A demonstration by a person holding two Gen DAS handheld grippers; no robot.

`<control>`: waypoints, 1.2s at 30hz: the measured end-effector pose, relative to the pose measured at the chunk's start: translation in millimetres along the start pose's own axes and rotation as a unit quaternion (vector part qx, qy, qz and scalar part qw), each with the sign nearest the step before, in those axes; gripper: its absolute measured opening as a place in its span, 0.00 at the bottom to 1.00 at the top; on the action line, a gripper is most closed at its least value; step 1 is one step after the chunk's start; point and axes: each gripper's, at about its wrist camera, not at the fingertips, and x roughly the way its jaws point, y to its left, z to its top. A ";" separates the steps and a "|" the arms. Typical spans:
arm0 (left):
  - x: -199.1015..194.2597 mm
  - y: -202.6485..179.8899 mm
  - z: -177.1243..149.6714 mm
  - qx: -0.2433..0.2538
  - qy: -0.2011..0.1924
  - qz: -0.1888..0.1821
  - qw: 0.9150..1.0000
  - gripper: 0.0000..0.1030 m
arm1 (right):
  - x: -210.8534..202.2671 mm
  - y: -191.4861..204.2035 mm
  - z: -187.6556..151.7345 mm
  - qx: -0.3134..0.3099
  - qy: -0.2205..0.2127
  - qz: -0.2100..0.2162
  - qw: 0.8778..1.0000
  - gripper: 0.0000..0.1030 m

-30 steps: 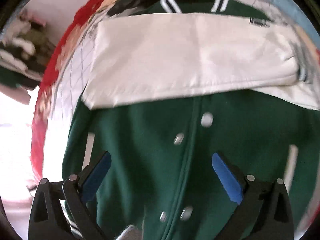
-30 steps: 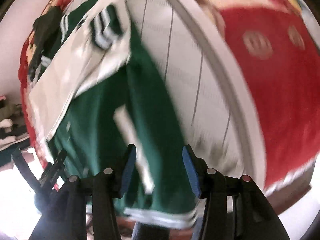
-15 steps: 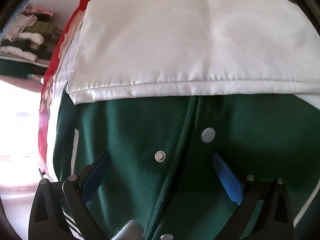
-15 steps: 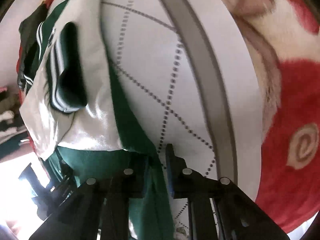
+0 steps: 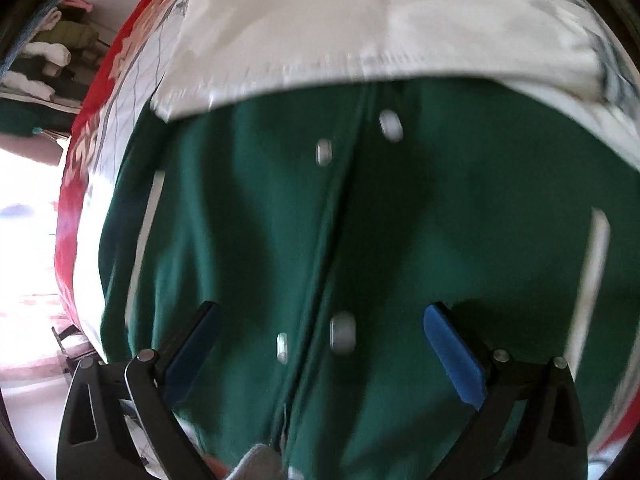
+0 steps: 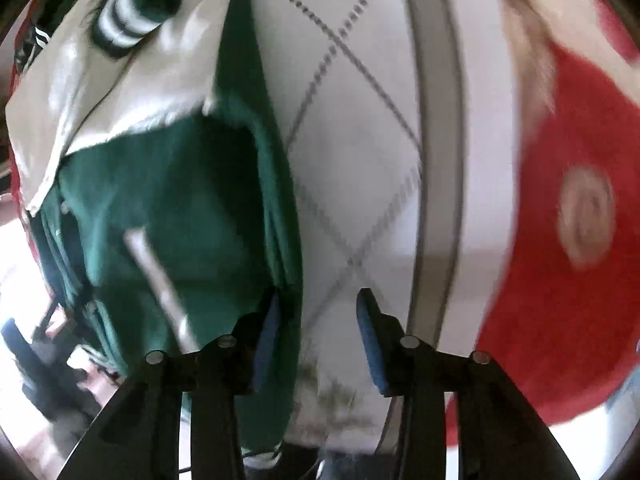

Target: Fold large clothes

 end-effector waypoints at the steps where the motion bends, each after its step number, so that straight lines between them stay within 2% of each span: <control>1: -3.9 0.2 -10.6 0.002 0.001 -0.004 1.000 1.00 | -4.2 -0.3 -13.5 0.007 0.007 0.014 1.000 0.41; 4: -9.4 -2.2 -46.5 0.016 0.001 -0.006 1.000 1.00 | 0.1 5.5 -53.8 0.002 0.029 0.048 0.998 0.41; 7: 0.5 -8.0 -60.6 0.023 0.015 -0.008 1.000 1.00 | 35.1 9.8 -86.6 0.011 0.068 0.072 0.995 0.41; 9: 18.2 -10.8 -67.3 0.031 0.024 -0.005 0.999 1.00 | 59.6 4.7 -103.2 0.038 0.084 0.094 0.991 0.24; 11: 29.3 -14.1 -70.5 0.033 0.026 -0.019 0.999 1.00 | 71.1 -3.0 -112.5 0.055 0.065 0.059 0.995 0.18; 14: 34.3 -14.1 -68.0 0.029 0.016 -0.029 0.999 1.00 | 73.2 0.8 -111.2 0.062 0.052 0.029 0.996 0.18; 16: 37.0 -15.3 -65.8 0.028 0.008 -0.031 0.999 1.00 | 67.4 16.6 -106.1 0.025 0.056 -0.015 0.998 0.22; 17: 39.5 -16.8 -63.7 0.024 0.003 -0.033 0.999 1.00 | 63.6 23.6 -104.5 0.009 0.059 -0.025 0.998 0.29; 18: 41.3 -17.5 -61.5 0.018 -0.001 -0.036 0.999 1.00 | 62.1 33.1 -103.9 -0.001 0.062 -0.028 0.998 0.33; 20: 43.8 -18.9 -57.3 0.008 -0.006 -0.048 0.999 1.00 | 50.9 43.6 -104.3 -0.014 0.062 -0.018 0.998 0.49; 24: 41.2 -23.9 -47.2 0.006 0.006 -0.050 0.999 1.00 | 17.4 31.4 -103.8 -0.006 0.022 -0.016 1.000 0.58; 26: 29.1 -22.7 -42.7 0.001 -0.009 -0.021 1.000 1.00 | 1.0 26.1 -102.3 0.003 -0.003 -0.013 1.000 0.63; 29: -7.4 -43.4 -50.1 0.011 -0.045 0.041 0.998 1.00 | -25.2 -17.9 -94.8 0.022 -0.023 -0.007 0.999 0.63; 32: -45.6 -89.8 -69.3 0.039 -0.071 0.099 0.992 1.00 | -43.6 -55.3 -85.2 0.025 -0.029 -0.008 0.999 0.63; 33: -55.3 -110.6 -77.1 0.056 -0.074 0.117 0.989 1.00 | -54.9 -82.0 -81.1 0.022 -0.027 -0.012 0.999 0.63; 35: -68.0 -137.9 -94.5 0.079 -0.084 0.137 0.984 1.00 | -75.9 -111.5 -69.8 0.016 -0.028 -0.018 0.999 0.63; 36: -73.1 -152.9 -104.6 0.087 -0.086 0.142 0.982 1.00 | -82.0 -114.2 -70.0 0.015 -0.030 -0.020 0.999 0.63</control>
